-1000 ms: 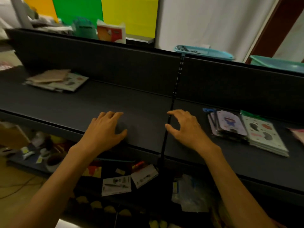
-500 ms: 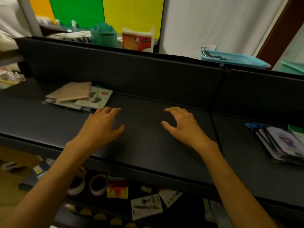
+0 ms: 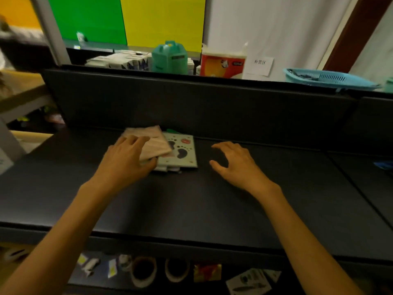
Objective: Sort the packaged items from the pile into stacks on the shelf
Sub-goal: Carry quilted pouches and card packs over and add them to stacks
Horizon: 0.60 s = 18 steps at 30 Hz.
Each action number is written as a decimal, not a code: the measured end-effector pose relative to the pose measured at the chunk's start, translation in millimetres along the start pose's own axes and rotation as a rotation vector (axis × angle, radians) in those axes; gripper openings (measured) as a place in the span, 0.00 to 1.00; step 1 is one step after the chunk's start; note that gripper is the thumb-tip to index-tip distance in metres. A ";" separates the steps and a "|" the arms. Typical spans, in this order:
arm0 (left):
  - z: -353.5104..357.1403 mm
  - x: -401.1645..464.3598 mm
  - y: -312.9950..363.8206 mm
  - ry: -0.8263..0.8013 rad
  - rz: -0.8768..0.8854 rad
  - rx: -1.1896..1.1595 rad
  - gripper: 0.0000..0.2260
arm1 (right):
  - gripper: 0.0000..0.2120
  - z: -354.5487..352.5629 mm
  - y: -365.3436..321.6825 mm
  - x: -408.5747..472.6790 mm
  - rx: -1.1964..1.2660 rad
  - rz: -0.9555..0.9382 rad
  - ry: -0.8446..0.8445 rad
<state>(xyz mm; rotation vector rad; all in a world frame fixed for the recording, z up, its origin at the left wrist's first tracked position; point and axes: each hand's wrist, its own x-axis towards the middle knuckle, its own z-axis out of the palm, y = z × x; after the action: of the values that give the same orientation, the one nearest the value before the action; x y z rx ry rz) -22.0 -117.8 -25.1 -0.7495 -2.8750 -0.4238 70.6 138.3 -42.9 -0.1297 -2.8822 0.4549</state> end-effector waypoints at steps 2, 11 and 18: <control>-1.7 10.3 -21.4 -0.043 0.006 -0.001 0.31 | 0.24 9.1 -17.4 8.7 -0.004 0.028 0.001; 15.3 52.0 -67.1 -0.162 -0.056 -0.063 0.35 | 0.27 40.9 -58.6 46.0 0.001 0.156 -0.077; 28.9 66.9 -82.1 -0.245 -0.057 -0.118 0.45 | 0.29 56.3 -65.0 61.4 0.098 0.248 -0.073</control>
<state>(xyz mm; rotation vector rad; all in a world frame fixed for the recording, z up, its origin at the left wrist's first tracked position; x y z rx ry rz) -122.5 -147.1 -58.1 -0.7899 -3.1289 -0.5489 -5.4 67.6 -62.4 -0.4664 -2.9196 0.6559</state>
